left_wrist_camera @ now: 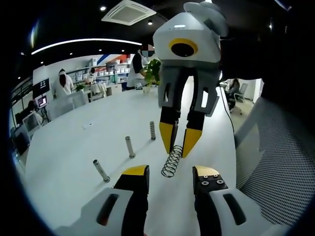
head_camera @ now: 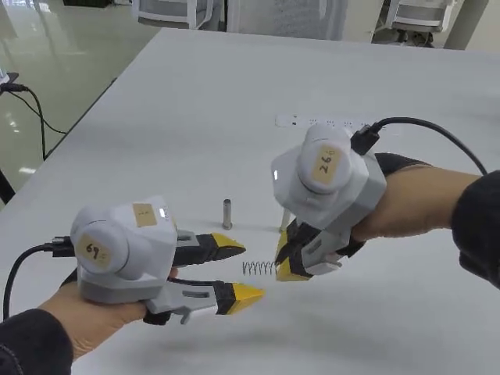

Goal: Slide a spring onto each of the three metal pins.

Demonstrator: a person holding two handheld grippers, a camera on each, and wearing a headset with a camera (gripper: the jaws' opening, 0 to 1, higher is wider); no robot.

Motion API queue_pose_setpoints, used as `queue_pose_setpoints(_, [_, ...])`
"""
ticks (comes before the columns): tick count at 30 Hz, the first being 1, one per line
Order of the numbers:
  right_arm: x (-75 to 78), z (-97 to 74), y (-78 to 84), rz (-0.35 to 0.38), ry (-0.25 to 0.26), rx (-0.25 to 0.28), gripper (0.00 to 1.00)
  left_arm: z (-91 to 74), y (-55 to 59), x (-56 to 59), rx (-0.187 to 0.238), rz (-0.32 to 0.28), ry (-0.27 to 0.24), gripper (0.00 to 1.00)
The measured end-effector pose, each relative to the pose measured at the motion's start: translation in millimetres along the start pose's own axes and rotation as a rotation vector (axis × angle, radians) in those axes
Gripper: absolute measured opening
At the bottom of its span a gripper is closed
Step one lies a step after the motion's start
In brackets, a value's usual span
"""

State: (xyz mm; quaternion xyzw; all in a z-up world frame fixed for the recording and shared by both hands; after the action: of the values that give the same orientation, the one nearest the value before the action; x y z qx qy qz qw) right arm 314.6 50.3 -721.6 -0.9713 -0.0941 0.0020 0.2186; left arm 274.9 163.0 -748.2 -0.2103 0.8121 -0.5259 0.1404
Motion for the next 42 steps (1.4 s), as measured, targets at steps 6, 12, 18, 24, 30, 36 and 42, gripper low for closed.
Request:
queue_pose_setpoints(6, [-1.9,-1.4,-1.3,-0.019,-0.004,0.007,0.13,0.4,-1.2,1.2,0.010,0.004,0.006,0.28])
queue_pose_setpoints(12, [-4.2,-2.4,-2.2,-0.054,-0.008,0.018,0.13,0.6,-1.4,3.2,0.015,0.012,0.019,0.17])
queue_pose_setpoints(18, [-3.8,-2.2,-1.6,-0.071,-0.008,0.017,0.13,0.3,-1.7,3.8,0.019,0.021,0.021,0.11])
queue_pose_setpoints(24, [-3.4,-2.9,-0.9,-0.075,-0.009,0.020,0.13,0.5,-1.3,3.7,0.024,0.023,0.023,0.09])
queue_pose_setpoints(30, [-3.6,-2.5,0.8,-0.060,-0.019,0.025,0.13,0.8,-0.9,4.3,0.029,0.023,0.037,0.07])
queue_pose_setpoints(36, [-4.2,0.2,3.6,-0.041,-0.030,0.025,0.14,0.7,-3.2,6.5,0.040,0.023,0.057,0.07])
queue_pose_setpoints(42, [-5.3,3.2,6.7,-0.032,-0.040,0.025,0.15,-0.3,-9.5,7.9,0.064,0.018,0.071,0.07])
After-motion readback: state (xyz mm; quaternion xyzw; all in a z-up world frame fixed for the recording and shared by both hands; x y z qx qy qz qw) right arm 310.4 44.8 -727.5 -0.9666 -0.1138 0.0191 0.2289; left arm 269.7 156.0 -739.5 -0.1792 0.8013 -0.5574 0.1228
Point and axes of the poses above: the centre of the closed fingertips' face, and the gripper's own axes: z roughly forward along the fingers, x roughly to its right, y roughly out of its underside, the point moved 8 cm from there along -z, roughly backward along the fingers, and after that the axes turned 1 degree about z, right-handed, at the moved point
